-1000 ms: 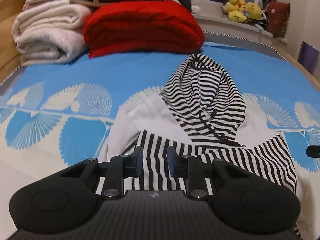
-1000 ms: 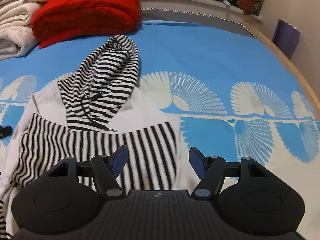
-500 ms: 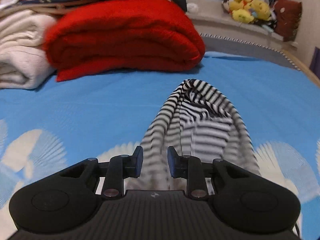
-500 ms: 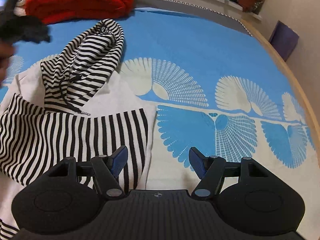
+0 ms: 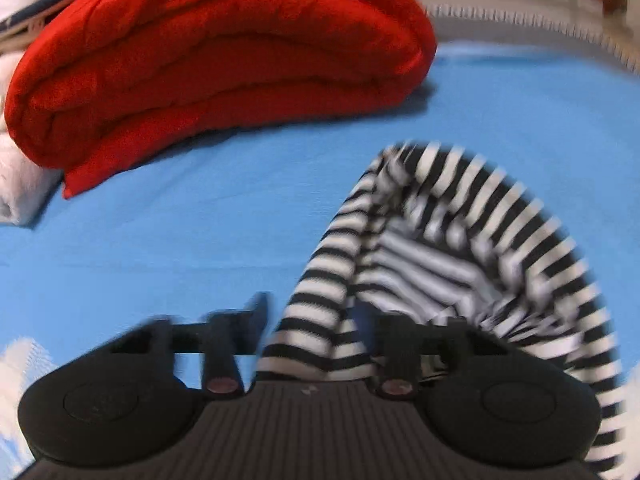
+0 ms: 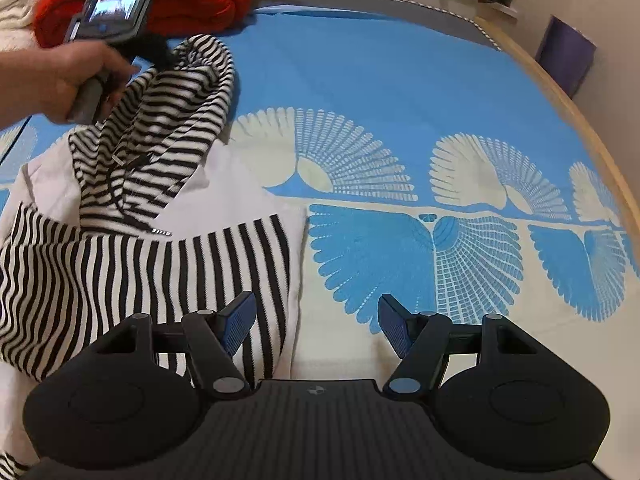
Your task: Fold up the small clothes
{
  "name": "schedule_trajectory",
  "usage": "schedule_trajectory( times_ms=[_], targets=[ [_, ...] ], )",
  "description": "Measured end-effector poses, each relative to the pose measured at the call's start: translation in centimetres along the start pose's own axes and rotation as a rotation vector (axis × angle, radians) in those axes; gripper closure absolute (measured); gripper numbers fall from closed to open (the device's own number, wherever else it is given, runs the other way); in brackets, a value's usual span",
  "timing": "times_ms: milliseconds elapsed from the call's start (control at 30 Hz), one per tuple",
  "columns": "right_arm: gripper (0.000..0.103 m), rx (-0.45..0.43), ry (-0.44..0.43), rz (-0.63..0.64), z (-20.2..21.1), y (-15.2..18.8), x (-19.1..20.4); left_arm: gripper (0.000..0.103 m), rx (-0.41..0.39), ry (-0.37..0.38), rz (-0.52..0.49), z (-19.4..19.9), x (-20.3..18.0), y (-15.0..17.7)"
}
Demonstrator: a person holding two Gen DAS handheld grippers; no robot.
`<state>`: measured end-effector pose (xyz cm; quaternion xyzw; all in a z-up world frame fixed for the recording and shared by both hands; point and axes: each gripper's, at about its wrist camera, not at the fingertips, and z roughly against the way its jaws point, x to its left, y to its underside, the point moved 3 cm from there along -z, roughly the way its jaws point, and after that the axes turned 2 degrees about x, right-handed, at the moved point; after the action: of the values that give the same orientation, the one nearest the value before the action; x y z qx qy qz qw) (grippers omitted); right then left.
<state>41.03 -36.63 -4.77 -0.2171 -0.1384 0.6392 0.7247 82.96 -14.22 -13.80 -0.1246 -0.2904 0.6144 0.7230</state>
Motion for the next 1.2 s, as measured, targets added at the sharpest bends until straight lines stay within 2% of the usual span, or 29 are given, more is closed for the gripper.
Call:
schedule_trajectory(
  times_ms=[33, 100, 200, 267, 300, 400, 467, 533, 600, 633, 667, 700, 733, 767, 800, 900, 967, 1000, 1067, 1200],
  targets=[
    [0.034, 0.0, 0.001, -0.008, 0.0, 0.0, -0.2, 0.101, 0.022, -0.017, -0.015, -0.3, 0.1, 0.1],
    [0.034, 0.0, 0.003, -0.018, 0.1, -0.1, -0.4, 0.102, -0.006, 0.006, -0.008, 0.8, 0.5, 0.4],
    [0.034, -0.006, 0.005, -0.023, 0.4, -0.2, -0.8, 0.102, -0.13, 0.076, -0.038, 5.8, 1.1, 1.7],
    [0.034, -0.017, 0.006, -0.051, 0.8, -0.6, -1.3, 0.102, -0.22, 0.176, -0.035, 11.3, 2.3, 4.2],
    [0.034, -0.024, 0.006, -0.072, 1.0, -0.8, -1.7, 0.102, -0.266, 0.226, -0.055, 14.2, 2.9, 5.8],
    [0.038, -0.058, 0.01, -0.175, 2.0, -1.3, -3.2, 0.102, -0.428, 0.352, -0.179, 24.7, 5.6, 13.5],
    [0.039, -0.114, 0.027, -0.294, 3.3, -1.6, -4.8, 0.102, -0.457, 0.426, -0.236, 29.9, 8.3, 19.1],
    [0.042, -0.164, 0.047, -0.364, 4.3, -1.6, -5.8, 0.101, -0.406, 0.481, -0.276, 33.2, 11.6, 24.6],
    [0.05, -0.196, 0.045, -0.422, 5.1, -1.4, -6.5, 0.099, -0.265, 0.551, -0.241, 34.8, 15.2, 29.0],
    [0.051, -0.205, 0.031, -0.451, 5.4, -1.3, -6.7, 0.095, -0.19, 0.585, -0.225, 35.4, 16.7, 30.9],
    [0.053, -0.211, 0.009, -0.474, 5.5, -1.2, -6.7, 0.089, -0.164, 0.584, -0.222, 36.0, 17.7, 31.9],
    [0.055, -0.209, -0.019, -0.482, 5.5, -1.1, -6.4, 0.084, -0.167, 0.538, -0.205, 36.7, 18.8, 32.3],
    [0.055, -0.201, -0.041, -0.482, 5.4, -1.2, -6.1, 0.073, -0.171, 0.491, -0.155, 36.9, 19.7, 32.0],
    [0.056, -0.188, -0.073, -0.485, 5.2, -1.0, -5.7, 0.068, -0.167, 0.477, -0.075, 36.7, 20.7, 31.3],
    [0.056, -0.174, -0.105, -0.491, 5.1, -0.9, -5.2, 0.068, -0.159, 0.485, 0.006, 36.9, 21.5, 31.1],
    [0.055, -0.092, -0.231, -0.494, 3.7, -0.4, -3.1, 0.068, -0.046, 0.479, 0.271, 32.6, 21.8, 29.5],
    [0.055, -0.015, -0.303, -0.479, 2.3, 0.0, -1.1, 0.068, 0.036, 0.473, 0.37, 29.1, 21.1, 29.8],
    [0.055, 0.013, -0.319, -0.482, 1.9, 0.1, -0.4, 0.068, 0.085, 0.479, 0.413, 27.4, 20.7, 30.4],
    [0.054, 0.07, -0.327, -0.492, 0.6, 0.7, 0.7, 0.068, 0.248, 0.479, 0.487, 23.8, 19.4, 32.1],
    [0.047, 0.164, -0.293, -0.487, -1.8, 1.7, 1.7, 0.066, 0.421, 0.512, 0.528, 20.1, 17.5, 33.8]
  ],
)
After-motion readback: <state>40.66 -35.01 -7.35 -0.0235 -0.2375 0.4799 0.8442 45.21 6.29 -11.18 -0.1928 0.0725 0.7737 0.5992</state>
